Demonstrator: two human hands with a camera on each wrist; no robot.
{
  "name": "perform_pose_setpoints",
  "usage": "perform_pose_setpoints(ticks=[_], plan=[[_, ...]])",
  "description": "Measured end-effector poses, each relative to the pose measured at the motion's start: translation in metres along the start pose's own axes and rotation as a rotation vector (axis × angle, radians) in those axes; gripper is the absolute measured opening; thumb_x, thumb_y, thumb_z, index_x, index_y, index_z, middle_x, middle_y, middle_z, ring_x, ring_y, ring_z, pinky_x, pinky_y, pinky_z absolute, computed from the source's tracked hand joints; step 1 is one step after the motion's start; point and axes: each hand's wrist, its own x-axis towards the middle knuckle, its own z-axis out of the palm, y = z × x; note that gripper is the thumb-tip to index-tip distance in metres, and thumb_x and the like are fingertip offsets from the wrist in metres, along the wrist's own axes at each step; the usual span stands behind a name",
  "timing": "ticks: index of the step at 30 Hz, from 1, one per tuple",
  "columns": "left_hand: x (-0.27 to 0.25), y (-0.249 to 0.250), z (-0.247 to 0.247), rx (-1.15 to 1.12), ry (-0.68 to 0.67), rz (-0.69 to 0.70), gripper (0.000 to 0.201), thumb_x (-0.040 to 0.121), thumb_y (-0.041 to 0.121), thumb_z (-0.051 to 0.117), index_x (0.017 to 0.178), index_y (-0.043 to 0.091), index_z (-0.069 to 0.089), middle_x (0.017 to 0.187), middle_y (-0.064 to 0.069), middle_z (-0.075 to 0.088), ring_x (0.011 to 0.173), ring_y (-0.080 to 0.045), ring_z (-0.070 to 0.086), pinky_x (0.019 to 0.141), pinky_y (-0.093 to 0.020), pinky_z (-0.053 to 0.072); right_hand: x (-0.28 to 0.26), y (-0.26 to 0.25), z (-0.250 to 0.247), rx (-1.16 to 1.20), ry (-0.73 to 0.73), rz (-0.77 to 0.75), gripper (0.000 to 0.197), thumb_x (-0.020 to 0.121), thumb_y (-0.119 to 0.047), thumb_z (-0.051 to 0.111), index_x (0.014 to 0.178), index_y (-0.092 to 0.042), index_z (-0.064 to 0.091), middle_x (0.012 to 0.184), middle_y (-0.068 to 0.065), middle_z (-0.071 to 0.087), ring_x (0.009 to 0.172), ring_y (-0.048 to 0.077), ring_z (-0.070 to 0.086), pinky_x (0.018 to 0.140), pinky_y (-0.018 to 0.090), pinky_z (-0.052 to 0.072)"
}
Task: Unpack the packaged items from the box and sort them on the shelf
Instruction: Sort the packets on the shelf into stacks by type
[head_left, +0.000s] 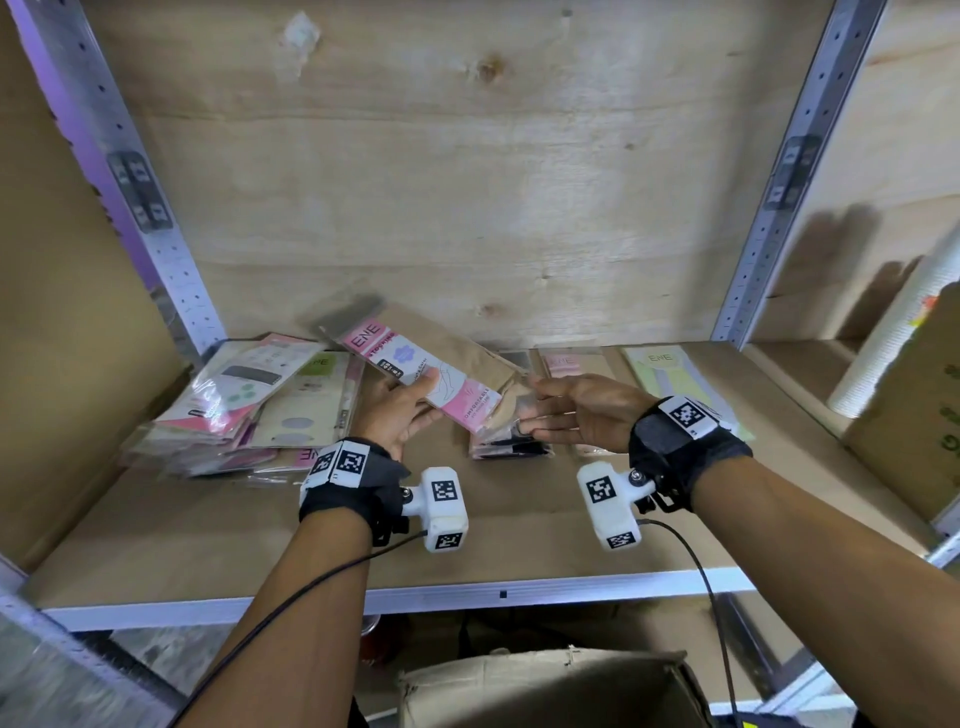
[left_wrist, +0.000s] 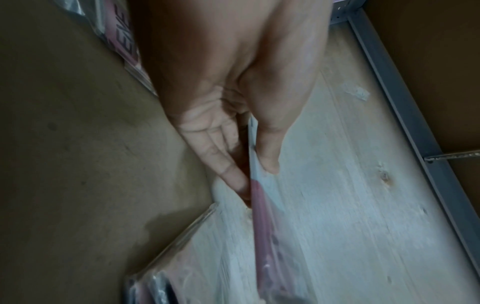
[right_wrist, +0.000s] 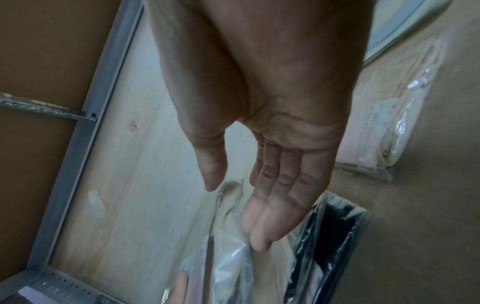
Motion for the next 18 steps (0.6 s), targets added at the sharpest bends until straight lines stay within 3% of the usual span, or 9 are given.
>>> perform_pose_setpoints(ticks=[3, 6, 12, 15, 18], plan=[[-0.001, 0.0, 0.002, -0.006, -0.009, 0.011, 0.022, 0.096, 0.015, 0.063, 0.117, 0.01, 0.061, 0.111, -0.009, 0.072, 0.092, -0.015, 0.071, 0.071, -0.022, 0.061, 0.001, 0.001, 0.004, -0.015, 0.017, -0.018, 0.033, 0.086, -0.027, 0.076, 0.113, -0.01, 0.068, 0.089, 0.01, 0.077, 0.088, 0.023, 0.076, 0.077, 0.029, 0.062], [-0.001, 0.0, 0.003, -0.022, -0.007, 0.017, 0.026, 0.096, 0.015, 0.063, 0.121, 0.008, 0.06, 0.114, -0.011, 0.071, 0.092, -0.014, 0.071, 0.071, -0.022, 0.061, 0.002, 0.001, 0.006, 0.002, 0.028, -0.03, 0.029, 0.086, -0.024, 0.075, 0.111, -0.011, 0.07, 0.089, 0.007, 0.077, 0.079, 0.018, 0.075, 0.072, 0.026, 0.059], [-0.001, 0.0, 0.002, -0.012, -0.003, 0.032, 0.038, 0.096, 0.016, 0.063, 0.131, 0.002, 0.055, 0.122, -0.014, 0.069, 0.099, -0.019, 0.07, 0.071, -0.022, 0.061, -0.002, 0.0, 0.01, 0.064, 0.021, -0.057, 0.034, 0.09, -0.023, 0.07, 0.121, -0.009, 0.07, 0.117, 0.007, 0.073, 0.076, 0.014, 0.068, 0.062, 0.022, 0.049], [-0.001, 0.001, 0.004, -0.021, -0.048, 0.02, 0.038, 0.098, 0.016, 0.06, 0.134, 0.004, 0.053, 0.125, -0.013, 0.068, 0.108, -0.023, 0.069, 0.08, -0.03, 0.061, -0.003, 0.0, 0.012, 0.103, 0.005, -0.057, 0.036, 0.092, -0.025, 0.067, 0.125, -0.01, 0.068, 0.11, 0.004, 0.075, 0.075, 0.013, 0.063, 0.059, 0.02, 0.046], [-0.002, 0.001, 0.008, -0.041, -0.106, 0.003, 0.038, 0.097, 0.013, 0.062, 0.133, 0.007, 0.051, 0.125, -0.013, 0.068, 0.113, -0.029, 0.067, 0.092, -0.042, 0.056, -0.003, 0.0, 0.016, 0.126, -0.033, -0.05, 0.034, 0.095, -0.026, 0.062, 0.126, -0.012, 0.066, 0.118, 0.002, 0.073, 0.075, 0.012, 0.062, 0.059, 0.02, 0.044]])
